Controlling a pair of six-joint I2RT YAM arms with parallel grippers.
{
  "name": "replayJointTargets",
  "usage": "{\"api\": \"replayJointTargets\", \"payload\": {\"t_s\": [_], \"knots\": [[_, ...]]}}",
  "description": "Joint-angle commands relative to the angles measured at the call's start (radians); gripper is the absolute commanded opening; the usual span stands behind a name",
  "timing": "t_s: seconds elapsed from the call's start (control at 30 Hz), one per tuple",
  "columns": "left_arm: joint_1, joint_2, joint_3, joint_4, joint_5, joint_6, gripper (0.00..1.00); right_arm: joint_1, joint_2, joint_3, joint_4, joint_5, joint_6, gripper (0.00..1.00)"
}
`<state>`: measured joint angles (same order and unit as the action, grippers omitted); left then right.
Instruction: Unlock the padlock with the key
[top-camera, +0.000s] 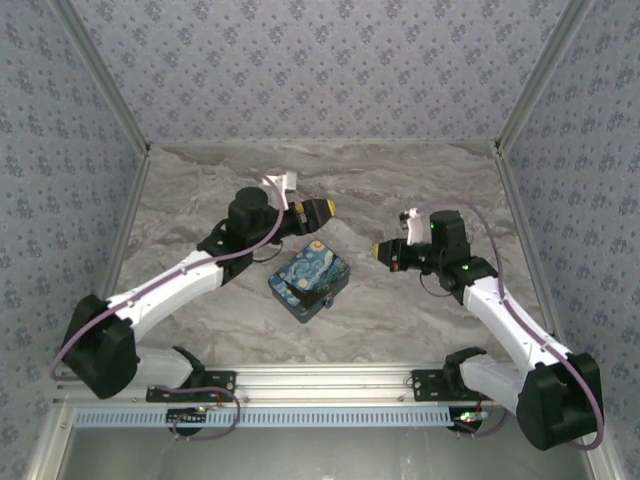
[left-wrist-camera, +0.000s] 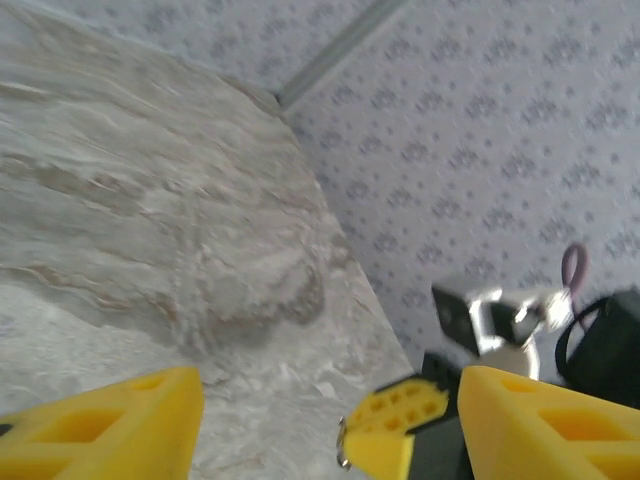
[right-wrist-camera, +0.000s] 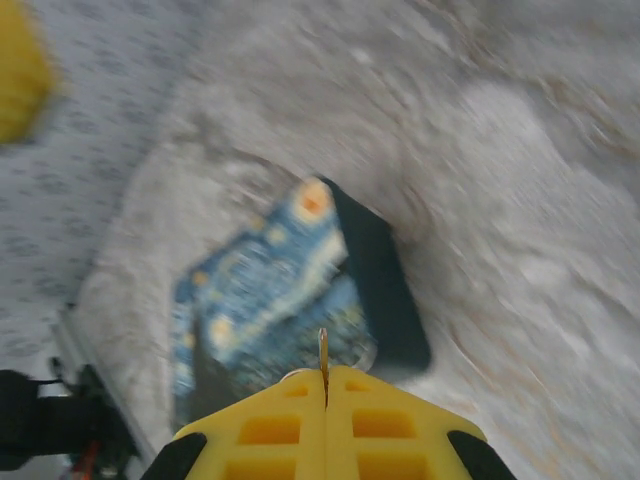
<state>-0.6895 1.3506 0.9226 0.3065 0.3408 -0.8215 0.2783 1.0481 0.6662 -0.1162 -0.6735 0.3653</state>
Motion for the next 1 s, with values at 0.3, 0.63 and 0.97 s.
{"api": "replayJointTargets", "payload": {"t_s": [0.3, 0.63, 0.97], "knots": [[-0.156, 0.103, 0.059, 0.188, 0.036, -0.015, 0.56, -0.062, 0.049, 0.089, 0.193, -0.382, 0.001, 0.00], [-0.174, 0.117, 0.018, 0.251, -0.004, -0.035, 0.46, -0.052, 0.033, 0.073, 0.193, -0.409, 0.013, 0.00], [-0.173, 0.101, 0.016, 0.241, 0.029, -0.018, 0.29, -0.014, 0.026, 0.063, 0.264, -0.341, 0.088, 0.00]]}}
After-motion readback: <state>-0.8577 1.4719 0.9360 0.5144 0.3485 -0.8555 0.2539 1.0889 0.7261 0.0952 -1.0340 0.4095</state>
